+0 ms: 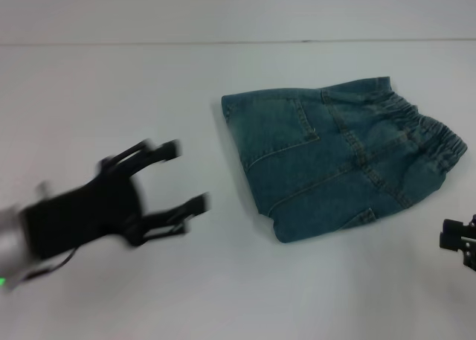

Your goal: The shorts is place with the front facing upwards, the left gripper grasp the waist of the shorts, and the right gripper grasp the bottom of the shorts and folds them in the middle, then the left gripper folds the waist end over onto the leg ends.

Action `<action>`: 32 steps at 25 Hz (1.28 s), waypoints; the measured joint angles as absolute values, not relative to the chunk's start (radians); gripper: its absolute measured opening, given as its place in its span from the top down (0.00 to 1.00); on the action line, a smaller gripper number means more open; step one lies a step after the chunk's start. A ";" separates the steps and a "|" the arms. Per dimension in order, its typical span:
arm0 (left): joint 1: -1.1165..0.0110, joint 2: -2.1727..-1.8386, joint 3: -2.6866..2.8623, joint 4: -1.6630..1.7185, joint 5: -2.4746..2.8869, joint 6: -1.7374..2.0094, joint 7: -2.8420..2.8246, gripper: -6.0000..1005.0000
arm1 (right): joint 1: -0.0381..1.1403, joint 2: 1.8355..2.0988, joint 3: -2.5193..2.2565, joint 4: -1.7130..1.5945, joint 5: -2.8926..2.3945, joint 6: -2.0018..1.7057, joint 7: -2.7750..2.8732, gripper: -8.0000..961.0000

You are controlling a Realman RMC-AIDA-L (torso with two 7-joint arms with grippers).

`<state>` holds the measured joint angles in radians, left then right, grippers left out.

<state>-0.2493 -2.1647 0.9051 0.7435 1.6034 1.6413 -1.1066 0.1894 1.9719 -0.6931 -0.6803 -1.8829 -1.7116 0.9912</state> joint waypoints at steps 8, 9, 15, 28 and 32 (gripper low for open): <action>-0.142 -2.163 0.600 0.673 1.896 1.807 -0.977 0.07 | 0.172 2.006 -0.537 -0.772 -2.079 -1.865 1.003 0.69; -0.138 -2.163 0.591 0.671 1.922 1.811 -0.976 0.07 | 0.169 2.006 -0.517 -0.776 -2.091 -1.878 1.002 0.65; -0.121 -2.164 0.556 0.664 1.999 1.845 -0.951 0.07 | 0.139 2.024 -0.453 -0.823 -2.112 -1.913 0.975 0.46; -0.142 -2.160 0.537 0.659 2.061 1.864 -0.950 0.07 | 0.148 2.044 -0.445 -0.839 -2.152 -1.893 0.956 0.03; -0.153 -2.160 0.534 0.657 2.075 1.858 -0.962 0.07 | 0.161 2.045 -0.448 -0.833 -2.159 -1.888 0.948 0.01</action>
<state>-0.1528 -2.1601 0.5344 0.6574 2.0746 1.8578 -0.9619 0.1615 2.0452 -0.4477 -0.8331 -2.1591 -1.8881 0.9480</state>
